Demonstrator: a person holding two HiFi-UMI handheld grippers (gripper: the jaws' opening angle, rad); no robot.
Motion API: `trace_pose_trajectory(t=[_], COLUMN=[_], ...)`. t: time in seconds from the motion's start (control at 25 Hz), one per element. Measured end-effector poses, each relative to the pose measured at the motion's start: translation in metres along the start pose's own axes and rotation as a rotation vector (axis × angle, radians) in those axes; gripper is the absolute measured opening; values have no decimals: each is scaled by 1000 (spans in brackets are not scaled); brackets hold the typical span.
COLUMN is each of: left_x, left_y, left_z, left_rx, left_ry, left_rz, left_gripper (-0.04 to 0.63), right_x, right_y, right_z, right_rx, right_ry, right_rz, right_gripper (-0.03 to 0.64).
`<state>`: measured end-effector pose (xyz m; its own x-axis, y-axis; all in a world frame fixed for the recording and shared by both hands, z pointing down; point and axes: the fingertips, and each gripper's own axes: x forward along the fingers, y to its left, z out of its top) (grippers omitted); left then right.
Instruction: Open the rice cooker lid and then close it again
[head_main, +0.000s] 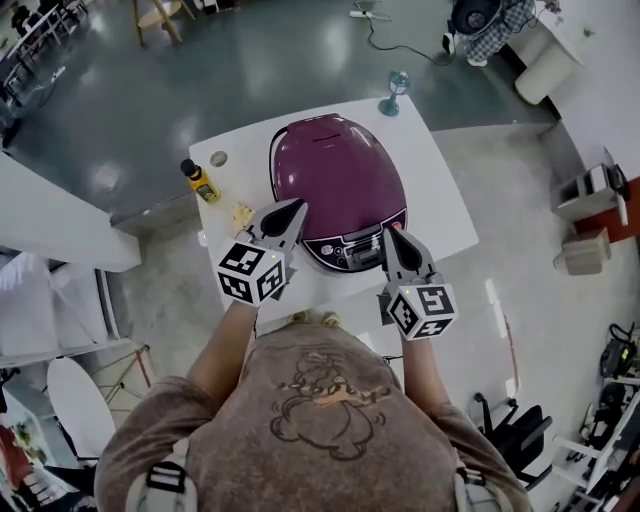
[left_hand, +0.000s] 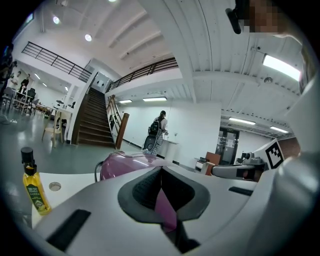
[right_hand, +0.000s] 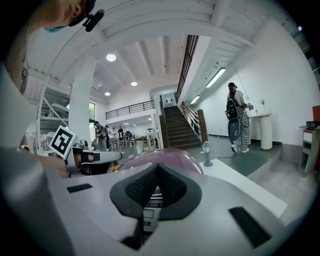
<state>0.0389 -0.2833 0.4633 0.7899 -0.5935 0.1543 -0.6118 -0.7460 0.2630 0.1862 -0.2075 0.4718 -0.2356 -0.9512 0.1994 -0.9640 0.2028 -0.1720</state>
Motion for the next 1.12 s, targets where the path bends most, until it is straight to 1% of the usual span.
trace_pose_trajectory(t=[0.32,0.56,0.88,1.12], left_x=[1,2,2,4], left_y=[6,8,12,12], left_z=[2,1,-3,-5], left_rx=[2,3,-8,-15], left_ry=[-8,-1,6,8], left_rz=[45,68,79,80], left_gripper=[21,21,21,21], right_x=[15,21,24,25], right_y=[-1,-2,-1,-2], right_z=[-10,-15,-26,-27], right_rx=[-27,-58,-63,-73], right_ry=[63,109,172,189], right_rz=[44,50,58,59], right_gripper=[3,3,3,3])
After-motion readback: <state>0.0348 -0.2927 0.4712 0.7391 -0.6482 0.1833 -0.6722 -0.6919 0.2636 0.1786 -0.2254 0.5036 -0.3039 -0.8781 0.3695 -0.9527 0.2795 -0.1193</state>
